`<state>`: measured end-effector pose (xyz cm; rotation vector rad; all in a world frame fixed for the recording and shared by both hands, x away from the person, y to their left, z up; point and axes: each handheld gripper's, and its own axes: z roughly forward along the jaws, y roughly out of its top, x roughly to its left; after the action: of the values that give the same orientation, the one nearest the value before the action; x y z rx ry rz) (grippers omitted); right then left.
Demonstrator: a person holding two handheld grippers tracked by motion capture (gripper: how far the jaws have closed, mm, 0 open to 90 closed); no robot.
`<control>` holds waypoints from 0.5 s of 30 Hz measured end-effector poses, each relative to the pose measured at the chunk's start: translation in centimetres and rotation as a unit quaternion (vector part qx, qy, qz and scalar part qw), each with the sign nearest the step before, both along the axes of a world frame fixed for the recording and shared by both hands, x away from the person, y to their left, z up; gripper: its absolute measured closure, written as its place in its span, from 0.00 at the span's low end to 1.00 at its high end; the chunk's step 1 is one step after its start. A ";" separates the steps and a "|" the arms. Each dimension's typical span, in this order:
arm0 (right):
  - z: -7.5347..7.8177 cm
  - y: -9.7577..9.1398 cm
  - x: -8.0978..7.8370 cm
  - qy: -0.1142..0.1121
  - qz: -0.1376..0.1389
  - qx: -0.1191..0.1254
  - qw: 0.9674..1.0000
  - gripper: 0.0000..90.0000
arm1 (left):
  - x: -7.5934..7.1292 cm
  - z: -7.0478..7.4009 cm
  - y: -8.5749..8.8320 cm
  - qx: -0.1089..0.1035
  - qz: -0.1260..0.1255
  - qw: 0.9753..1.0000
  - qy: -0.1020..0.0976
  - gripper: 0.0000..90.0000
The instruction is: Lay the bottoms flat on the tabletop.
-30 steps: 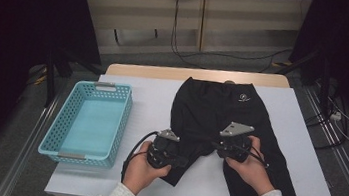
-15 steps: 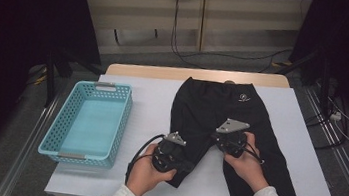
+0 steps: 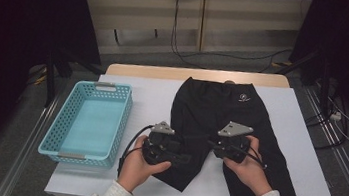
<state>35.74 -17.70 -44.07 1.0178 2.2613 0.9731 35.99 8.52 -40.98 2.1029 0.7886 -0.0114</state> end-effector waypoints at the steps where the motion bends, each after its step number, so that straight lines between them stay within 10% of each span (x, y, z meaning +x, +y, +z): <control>1: 0.0 0.0 0.0 0.002 0.000 0.001 1.000 0.55 | 0.1 0.1 0.3 -0.001 0.006 1.000 -0.002 0.33; 15: 0.5 1.5 -1.9 0.006 0.042 0.005 0.999 0.52 | 1.6 -0.9 2.7 0.050 0.068 0.996 -0.035 0.26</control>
<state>33.82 -16.18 -43.60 0.9410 2.3271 1.0163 37.63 11.20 -41.85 2.1272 0.9040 0.1776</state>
